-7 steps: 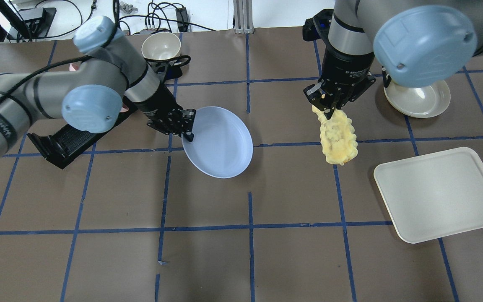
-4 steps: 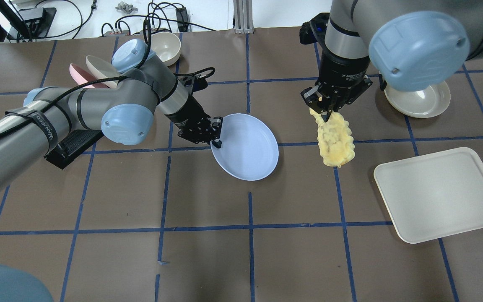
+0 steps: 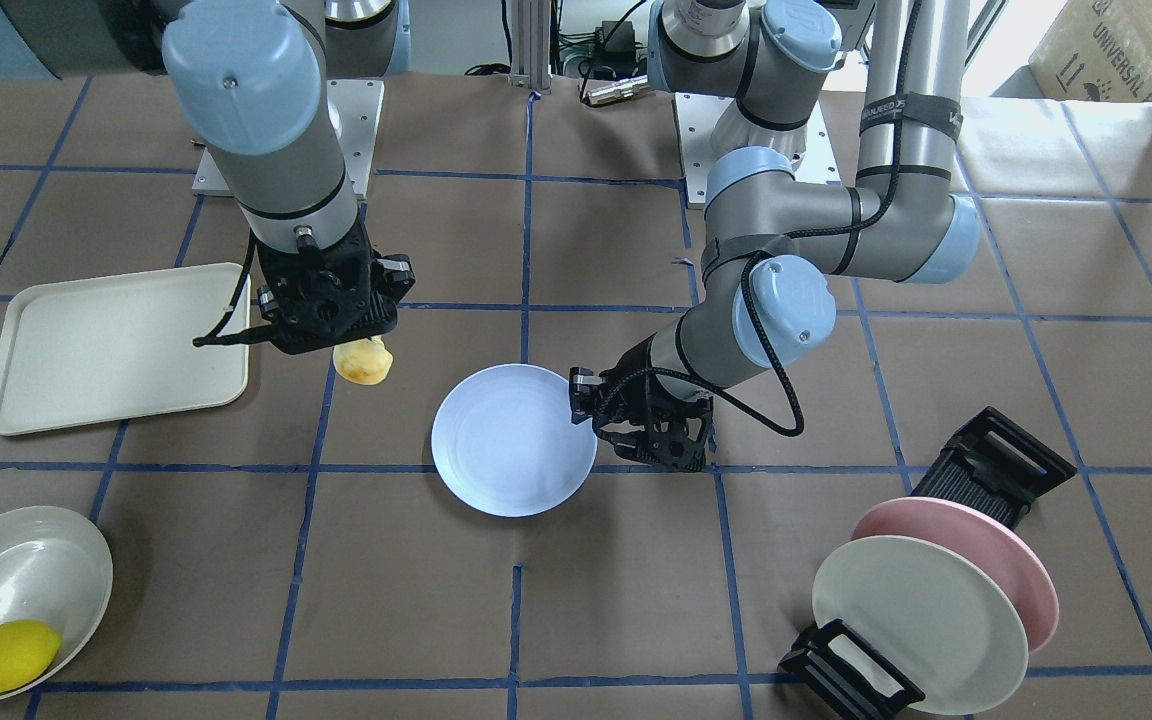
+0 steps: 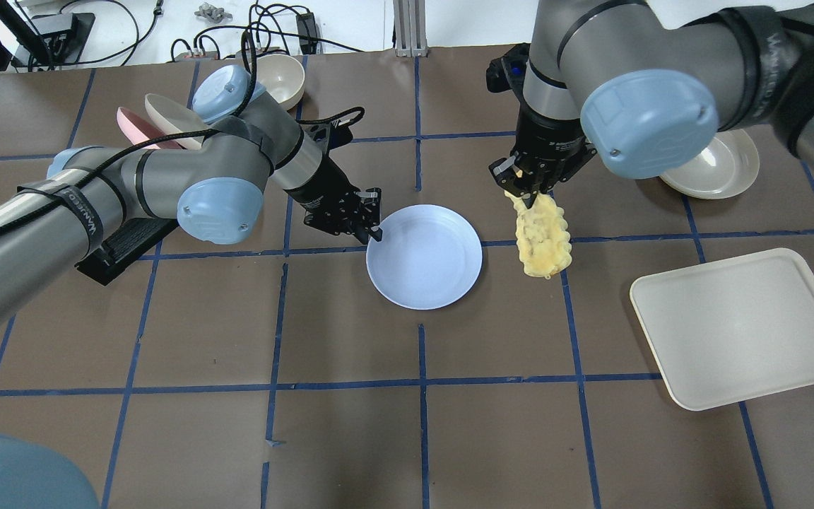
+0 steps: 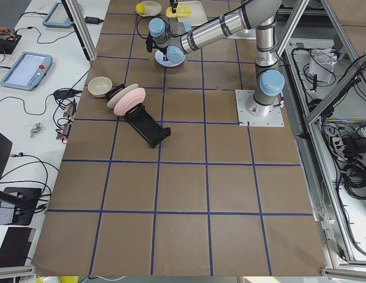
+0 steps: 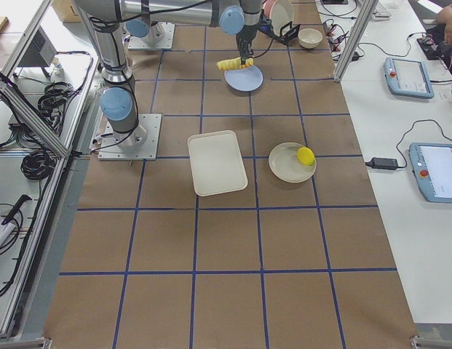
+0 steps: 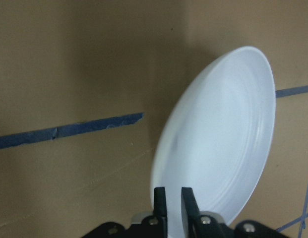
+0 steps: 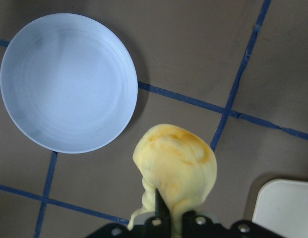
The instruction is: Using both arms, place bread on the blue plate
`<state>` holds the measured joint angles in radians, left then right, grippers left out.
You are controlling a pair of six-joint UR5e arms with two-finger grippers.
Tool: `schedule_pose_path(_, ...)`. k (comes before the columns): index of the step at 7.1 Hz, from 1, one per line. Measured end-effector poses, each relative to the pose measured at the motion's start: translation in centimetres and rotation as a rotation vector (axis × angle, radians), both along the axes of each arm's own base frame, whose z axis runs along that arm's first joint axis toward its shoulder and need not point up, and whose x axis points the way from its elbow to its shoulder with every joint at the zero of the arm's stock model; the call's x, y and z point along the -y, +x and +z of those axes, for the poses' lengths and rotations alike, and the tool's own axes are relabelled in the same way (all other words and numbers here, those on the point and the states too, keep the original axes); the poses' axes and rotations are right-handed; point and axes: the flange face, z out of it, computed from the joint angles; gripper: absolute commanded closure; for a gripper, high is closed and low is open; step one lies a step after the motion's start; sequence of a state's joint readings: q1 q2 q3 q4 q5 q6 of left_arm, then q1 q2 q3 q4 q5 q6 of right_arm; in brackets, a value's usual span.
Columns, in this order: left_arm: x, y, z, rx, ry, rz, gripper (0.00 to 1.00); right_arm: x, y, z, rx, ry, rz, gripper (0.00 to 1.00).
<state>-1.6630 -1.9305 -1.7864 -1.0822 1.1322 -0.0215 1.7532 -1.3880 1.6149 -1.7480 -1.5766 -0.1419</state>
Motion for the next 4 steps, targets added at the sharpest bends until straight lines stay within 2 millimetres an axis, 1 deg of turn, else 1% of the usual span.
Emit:
schedule_pose_path(1, 0.2, 1.4, 1.7, 0.025, -0.034, 0.017, 0.00, 1.3, 2.1, -2.3, 0.005, -0.016, 0.024, 0.93)
schedule_pose_path(2, 0.4, 4.0, 4.3, 0.081, -0.077, 0.047, 0.00, 2.8, 4.2, -5.0, 0.013, -0.032, 0.039, 0.92)
schedule_pose_path(3, -0.2, 6.7, 7.2, 0.150, -0.099, 0.076, 0.00, 4.1, 6.2, -7.8, 0.019, -0.045, 0.051, 0.91)
schedule_pose_path(4, -1.6, 8.9, 10.3, 0.239, -0.094, 0.087, 0.00, 5.1, 8.0, -10.4, 0.022, -0.056, 0.057, 0.82)
